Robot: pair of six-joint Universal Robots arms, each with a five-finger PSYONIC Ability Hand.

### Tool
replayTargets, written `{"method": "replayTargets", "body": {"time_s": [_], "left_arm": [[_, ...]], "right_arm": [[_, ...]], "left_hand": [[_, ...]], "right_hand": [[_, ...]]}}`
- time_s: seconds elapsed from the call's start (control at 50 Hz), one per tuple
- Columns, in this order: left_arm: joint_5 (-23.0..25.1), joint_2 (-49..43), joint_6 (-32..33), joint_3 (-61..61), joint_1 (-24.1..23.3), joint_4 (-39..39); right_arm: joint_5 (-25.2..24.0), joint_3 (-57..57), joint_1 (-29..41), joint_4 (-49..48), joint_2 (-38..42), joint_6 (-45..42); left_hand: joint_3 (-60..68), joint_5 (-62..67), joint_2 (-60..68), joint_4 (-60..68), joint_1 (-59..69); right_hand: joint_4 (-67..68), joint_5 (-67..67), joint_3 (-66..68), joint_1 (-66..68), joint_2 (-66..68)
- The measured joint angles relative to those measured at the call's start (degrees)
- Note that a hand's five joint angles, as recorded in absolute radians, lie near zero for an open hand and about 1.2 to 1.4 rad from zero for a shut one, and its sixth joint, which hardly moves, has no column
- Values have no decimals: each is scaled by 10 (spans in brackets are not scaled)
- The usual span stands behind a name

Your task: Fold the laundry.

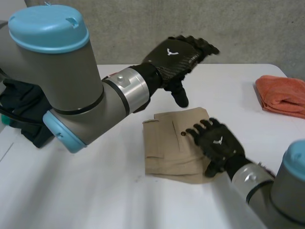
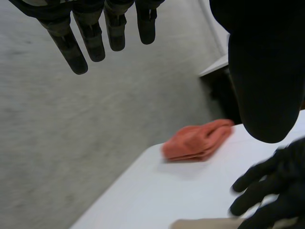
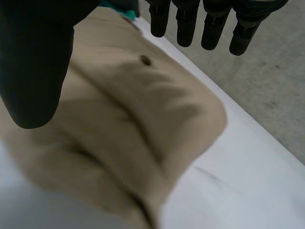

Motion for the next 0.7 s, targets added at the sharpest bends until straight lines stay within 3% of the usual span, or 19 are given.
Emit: {"method": "replayTargets", "body": {"time_s": [0.14,0.46,0.52,0.56,0.58,0.62,0.7], "left_arm": [[67,-7,-21,6,3,-27],[65,-16,-23,-2,2,-24],[65,-16,-23,-3,2,-24],[65,-15,-23,-5,2,-24],[65,-15,-23,-5,2,-24],[65,-14,-23,-6,2,-24],[65,-12,-23,-6,2,-24]], "right_arm": [[3,43,18,-107,28,0],[14,-31,34,-192,147,-42],[13,-39,34,-192,155,-50],[12,-47,33,-193,160,-55],[11,-49,33,-193,161,-55],[11,-55,31,-196,162,-55],[15,-73,29,-205,160,-51]], "left_hand": [[0,0,0,0,0],[0,0,0,0,0],[0,0,0,0,0],[0,0,0,0,0],[0,0,0,0,0],[0,0,0,0,0],[0,0,0,0,0]], "right_hand": [[0,0,0,0,0],[17,14,18,17,18],[157,90,157,154,157],[371,94,372,326,377],[418,94,417,350,423],[507,94,505,406,508],[562,94,554,479,554]]}}
